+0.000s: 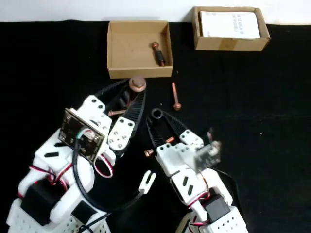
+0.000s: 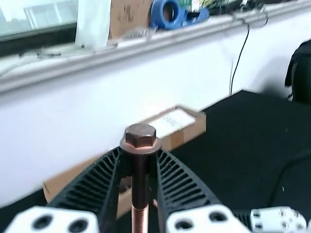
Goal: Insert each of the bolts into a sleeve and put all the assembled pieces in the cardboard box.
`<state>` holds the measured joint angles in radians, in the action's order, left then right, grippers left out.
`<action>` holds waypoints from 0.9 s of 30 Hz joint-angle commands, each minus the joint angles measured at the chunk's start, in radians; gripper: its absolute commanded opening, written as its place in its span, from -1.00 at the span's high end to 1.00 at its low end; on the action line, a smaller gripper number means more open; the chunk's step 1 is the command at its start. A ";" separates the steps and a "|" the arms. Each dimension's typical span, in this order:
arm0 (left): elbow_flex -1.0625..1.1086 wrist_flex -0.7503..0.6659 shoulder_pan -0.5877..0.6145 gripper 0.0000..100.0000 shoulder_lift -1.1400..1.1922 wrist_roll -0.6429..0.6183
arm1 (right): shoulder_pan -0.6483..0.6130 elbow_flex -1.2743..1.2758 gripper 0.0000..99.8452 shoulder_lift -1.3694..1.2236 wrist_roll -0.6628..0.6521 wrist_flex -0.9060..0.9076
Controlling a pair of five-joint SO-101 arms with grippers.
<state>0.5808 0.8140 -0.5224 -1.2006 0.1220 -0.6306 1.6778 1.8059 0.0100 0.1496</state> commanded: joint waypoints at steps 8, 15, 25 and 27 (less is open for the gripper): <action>-0.157 -0.031 -0.211 0.98 0.199 -0.002 | 0.005 0.120 0.99 0.016 -0.011 -0.093; -0.018 -0.133 -0.114 0.98 0.197 -0.133 | 0.007 0.120 0.99 0.015 -0.003 -0.030; 0.059 -0.230 0.042 0.98 0.203 -0.311 | 0.008 0.120 0.99 0.016 -0.002 -0.030; 0.093 -0.252 0.045 0.98 0.203 -0.342 | 0.008 0.120 0.99 0.016 0.037 -0.027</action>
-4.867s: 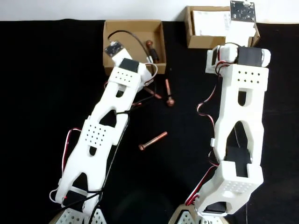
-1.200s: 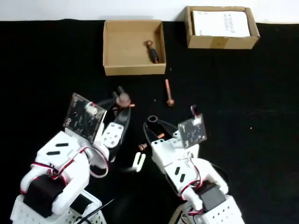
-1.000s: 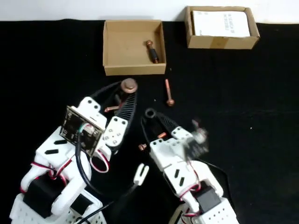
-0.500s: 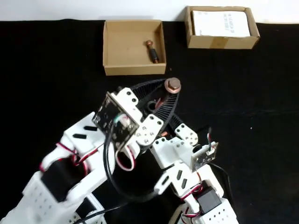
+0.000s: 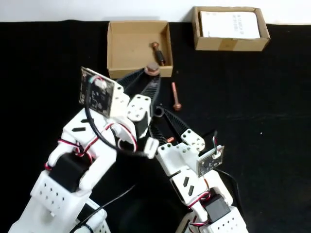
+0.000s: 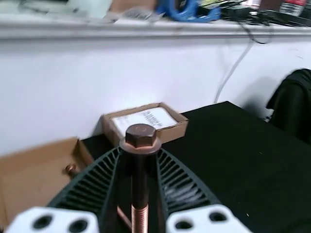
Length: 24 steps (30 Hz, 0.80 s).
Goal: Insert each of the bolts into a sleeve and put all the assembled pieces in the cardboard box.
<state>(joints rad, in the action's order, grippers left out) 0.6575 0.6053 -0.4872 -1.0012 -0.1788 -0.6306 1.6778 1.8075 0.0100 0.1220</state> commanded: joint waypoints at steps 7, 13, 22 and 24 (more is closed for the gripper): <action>0.039 -0.043 0.004 0.98 0.005 -0.049 | 0.008 0.120 0.99 0.013 0.092 0.005; 0.030 -0.043 -0.030 0.98 0.004 -0.044 | 0.008 0.120 0.99 0.013 0.094 0.102; 0.038 -0.040 -0.030 0.98 0.004 -0.044 | 0.007 0.120 0.99 0.013 0.094 0.139; 0.038 -0.025 -0.031 0.98 0.004 -0.044 | 0.007 0.120 0.99 0.013 0.094 0.139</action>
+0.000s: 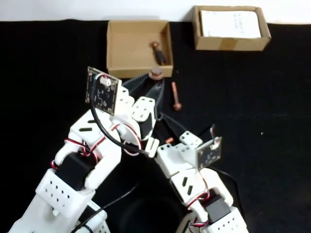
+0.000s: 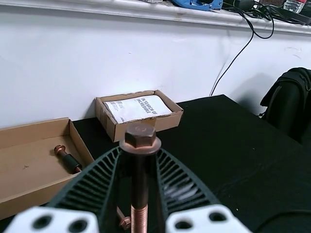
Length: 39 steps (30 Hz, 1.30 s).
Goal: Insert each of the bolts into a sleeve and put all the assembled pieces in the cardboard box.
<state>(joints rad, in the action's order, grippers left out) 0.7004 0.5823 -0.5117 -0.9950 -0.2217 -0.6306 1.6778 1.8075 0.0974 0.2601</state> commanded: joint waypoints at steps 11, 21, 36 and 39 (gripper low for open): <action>0.081 0.038 -0.058 0.98 -0.002 0.051 | 0.007 0.120 0.99 0.013 0.006 0.001; 0.136 0.044 -0.056 0.98 -0.001 0.074 | 0.007 0.120 0.99 0.013 0.003 0.001; 0.108 0.336 -0.056 0.65 -0.001 0.114 | 0.007 0.120 0.99 0.015 0.006 0.001; 0.045 0.411 -0.056 0.61 0.001 0.114 | 0.007 0.120 0.99 0.016 0.006 -0.002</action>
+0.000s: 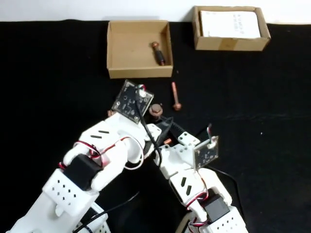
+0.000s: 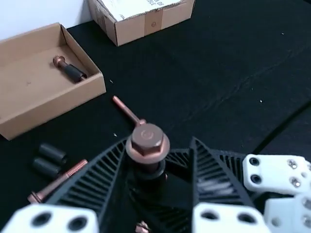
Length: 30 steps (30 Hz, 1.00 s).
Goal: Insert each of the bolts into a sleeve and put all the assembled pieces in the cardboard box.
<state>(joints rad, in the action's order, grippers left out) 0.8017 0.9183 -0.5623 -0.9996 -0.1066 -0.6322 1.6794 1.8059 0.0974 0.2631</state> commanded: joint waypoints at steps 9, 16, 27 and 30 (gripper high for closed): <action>-0.458 0.371 0.059 0.54 0.168 -0.002 | 0.008 0.114 0.99 0.016 0.006 -0.010; -0.766 0.436 0.326 0.66 0.234 0.002 | 0.148 0.054 0.99 0.012 0.006 -0.071; -0.274 0.336 0.596 0.98 0.223 0.160 | 0.225 -0.229 0.99 -0.311 0.005 -0.165; -0.041 0.164 0.627 0.98 0.171 0.218 | 0.239 -0.348 0.99 -0.555 0.002 -0.291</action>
<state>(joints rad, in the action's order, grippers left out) 0.5700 1.2236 0.0376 -0.7772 0.0621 -0.4127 1.4891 1.4592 0.0974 0.0898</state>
